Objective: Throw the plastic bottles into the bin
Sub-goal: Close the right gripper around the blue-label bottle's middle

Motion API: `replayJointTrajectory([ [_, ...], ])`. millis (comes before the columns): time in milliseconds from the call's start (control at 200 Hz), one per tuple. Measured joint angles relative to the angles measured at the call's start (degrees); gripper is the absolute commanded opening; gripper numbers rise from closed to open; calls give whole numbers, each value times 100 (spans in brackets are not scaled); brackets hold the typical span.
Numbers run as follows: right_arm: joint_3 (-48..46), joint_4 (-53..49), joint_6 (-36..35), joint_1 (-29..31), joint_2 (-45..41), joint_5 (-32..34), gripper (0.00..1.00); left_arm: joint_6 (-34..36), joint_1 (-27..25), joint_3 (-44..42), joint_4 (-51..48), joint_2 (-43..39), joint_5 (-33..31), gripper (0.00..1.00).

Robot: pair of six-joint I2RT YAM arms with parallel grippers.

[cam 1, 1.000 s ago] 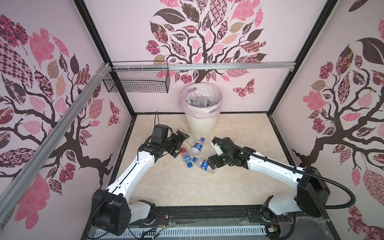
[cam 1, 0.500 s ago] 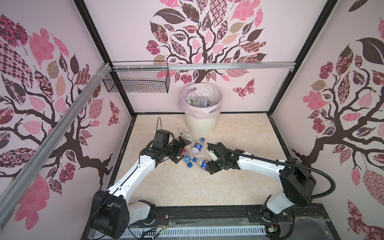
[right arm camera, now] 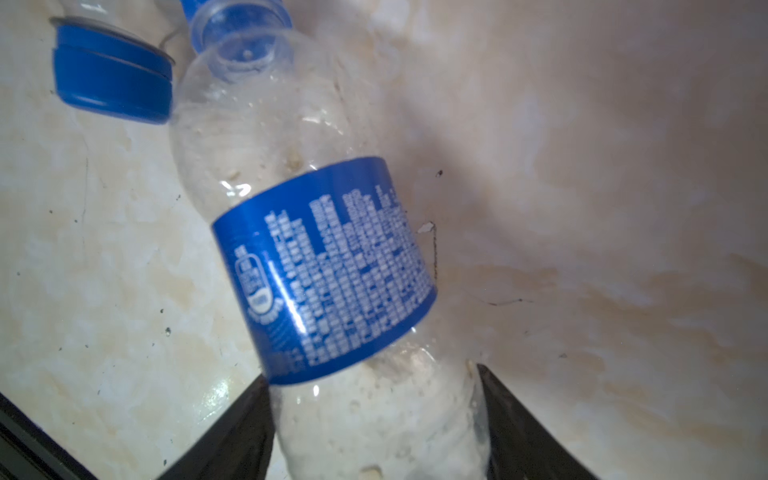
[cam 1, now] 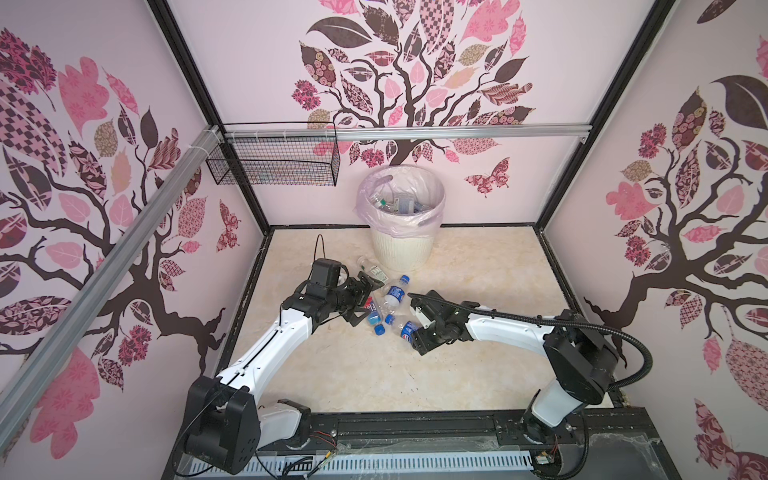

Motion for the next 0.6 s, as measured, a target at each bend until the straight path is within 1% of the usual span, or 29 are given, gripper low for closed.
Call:
replayJointTrajectory([
  [210,85,-48,-4,39,107,-20,71,0,0,0,2,0,2,97],
  [385,98,-59,-46,44,127,-76,60,-31,0,-131,22,-2,2,97],
  [600,98,-79,-46,48,127,-87,54,-61,0,-173,9,-37,0,97],
])
